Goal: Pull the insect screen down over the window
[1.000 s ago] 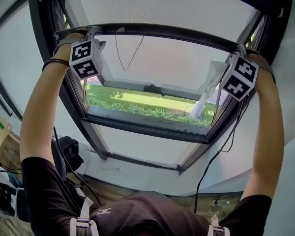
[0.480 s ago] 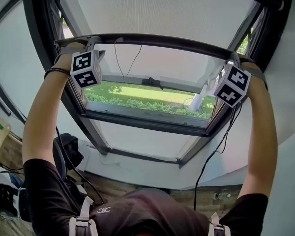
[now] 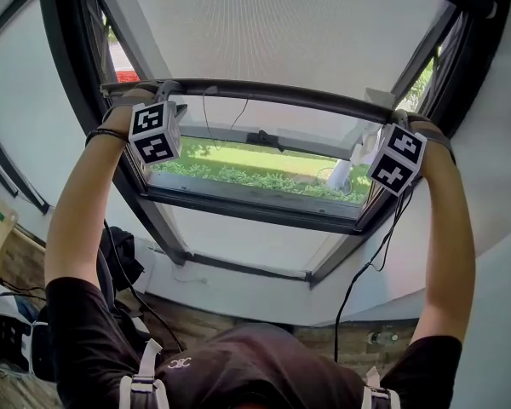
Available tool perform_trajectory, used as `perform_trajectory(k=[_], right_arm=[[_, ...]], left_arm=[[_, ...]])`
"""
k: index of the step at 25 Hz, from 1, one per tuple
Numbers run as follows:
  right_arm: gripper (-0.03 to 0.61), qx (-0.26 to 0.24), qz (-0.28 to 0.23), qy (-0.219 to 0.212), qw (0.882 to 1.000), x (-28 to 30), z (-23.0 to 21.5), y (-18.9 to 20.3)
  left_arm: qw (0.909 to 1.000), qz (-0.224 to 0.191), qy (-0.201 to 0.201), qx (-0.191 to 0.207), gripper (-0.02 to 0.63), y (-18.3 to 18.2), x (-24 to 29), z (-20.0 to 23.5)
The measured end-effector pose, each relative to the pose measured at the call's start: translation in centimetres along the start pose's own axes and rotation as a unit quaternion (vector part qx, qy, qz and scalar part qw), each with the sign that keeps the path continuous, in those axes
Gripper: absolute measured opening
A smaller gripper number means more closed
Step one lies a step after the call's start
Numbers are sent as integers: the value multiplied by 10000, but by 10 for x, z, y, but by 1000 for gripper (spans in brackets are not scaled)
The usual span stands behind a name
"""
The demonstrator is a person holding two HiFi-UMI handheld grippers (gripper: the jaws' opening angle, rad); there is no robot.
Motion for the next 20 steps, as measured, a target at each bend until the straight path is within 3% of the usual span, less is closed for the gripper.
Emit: perform_trajectory(k=[5, 12, 20], right_arm=[[64, -121, 53, -40, 9999, 10, 26, 3], [48, -287, 160, -498, 9982, 24, 71, 4], [66, -192, 178, -513, 9983, 33, 90, 4]], left_arm=[[9999, -73, 66, -120, 129, 0, 7, -23], [9985, 132, 529, 28, 129, 5, 24, -71], [9981, 159, 588, -108, 114, 7, 30, -89]])
Point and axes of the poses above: the fingertips, and each gripper's own axes: x forward along the fingers, z to its left, y out of its underside, the point moved 2 cm from there along -x, backward along the fingers, and after that the axes turned 2 degrees about -z, right-handed, at the moved point
